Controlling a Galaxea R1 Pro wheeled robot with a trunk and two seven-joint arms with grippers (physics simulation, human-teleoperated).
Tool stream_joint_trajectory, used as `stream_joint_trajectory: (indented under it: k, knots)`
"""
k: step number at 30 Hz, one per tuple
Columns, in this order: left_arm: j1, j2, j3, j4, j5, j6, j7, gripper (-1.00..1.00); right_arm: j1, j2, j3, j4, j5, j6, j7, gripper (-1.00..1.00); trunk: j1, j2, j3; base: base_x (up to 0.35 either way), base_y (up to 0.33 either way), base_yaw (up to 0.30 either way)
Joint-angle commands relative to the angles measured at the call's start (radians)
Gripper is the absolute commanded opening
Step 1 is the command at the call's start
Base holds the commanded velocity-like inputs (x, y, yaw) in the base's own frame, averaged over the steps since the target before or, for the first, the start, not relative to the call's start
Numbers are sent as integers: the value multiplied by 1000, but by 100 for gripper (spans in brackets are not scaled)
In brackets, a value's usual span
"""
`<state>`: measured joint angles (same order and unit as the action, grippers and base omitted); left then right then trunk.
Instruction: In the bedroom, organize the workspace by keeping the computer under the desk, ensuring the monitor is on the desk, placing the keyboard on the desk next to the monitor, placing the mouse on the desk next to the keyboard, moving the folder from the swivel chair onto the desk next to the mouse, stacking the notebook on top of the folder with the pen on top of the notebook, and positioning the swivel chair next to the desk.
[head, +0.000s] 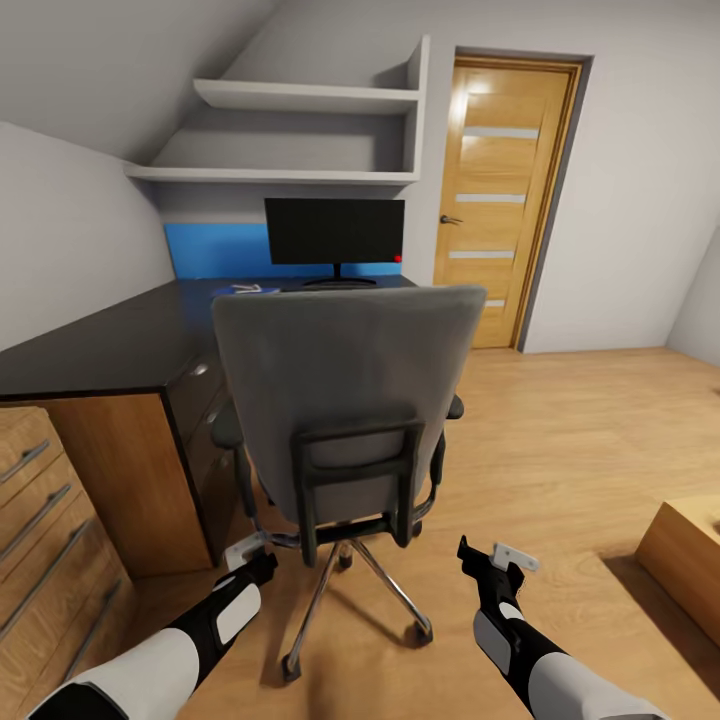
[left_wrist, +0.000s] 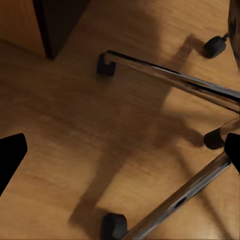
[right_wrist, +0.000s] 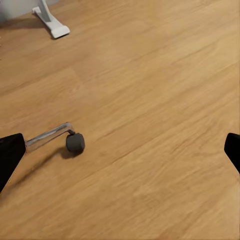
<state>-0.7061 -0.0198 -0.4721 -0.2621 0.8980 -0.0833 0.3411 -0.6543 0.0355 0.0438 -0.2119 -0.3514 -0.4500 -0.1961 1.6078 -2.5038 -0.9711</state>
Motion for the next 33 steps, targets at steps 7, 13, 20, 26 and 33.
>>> stream_joint_trajectory:
  k: [7, 13, 20, 26, 33]
  knots:
    - [-1, -8, -21, -20, 10, -1, -1, 100, -1, 1, 5, 0, -2, -2, -5, 100, 0, 0, -1, 322, 0, 0]
    - [-1, -20, -104, -20, 12, -1, -1, 100, -1, 1, 5, 0, -1, -2, -5, 100, 0, 0, -1, 323, 0, 0]
    - [-1, -20, -118, -20, 13, -2, -1, 100, -1, 1, 5, 0, -1, -2, -5, 100, 0, 0, -1, 321, 0, 0]
    - [-1, -19, -117, -20, 16, -4, 1, 100, -1, 0, 5, 0, -1, -2, -5, 100, 0, 0, -1, 3, 0, 0]
    - [-1, -19, -117, -20, 16, -4, 1, 100, -1, 1, 6, 0, -1, -2, -4, 100, 0, 0, -1, -306, 0, 0]
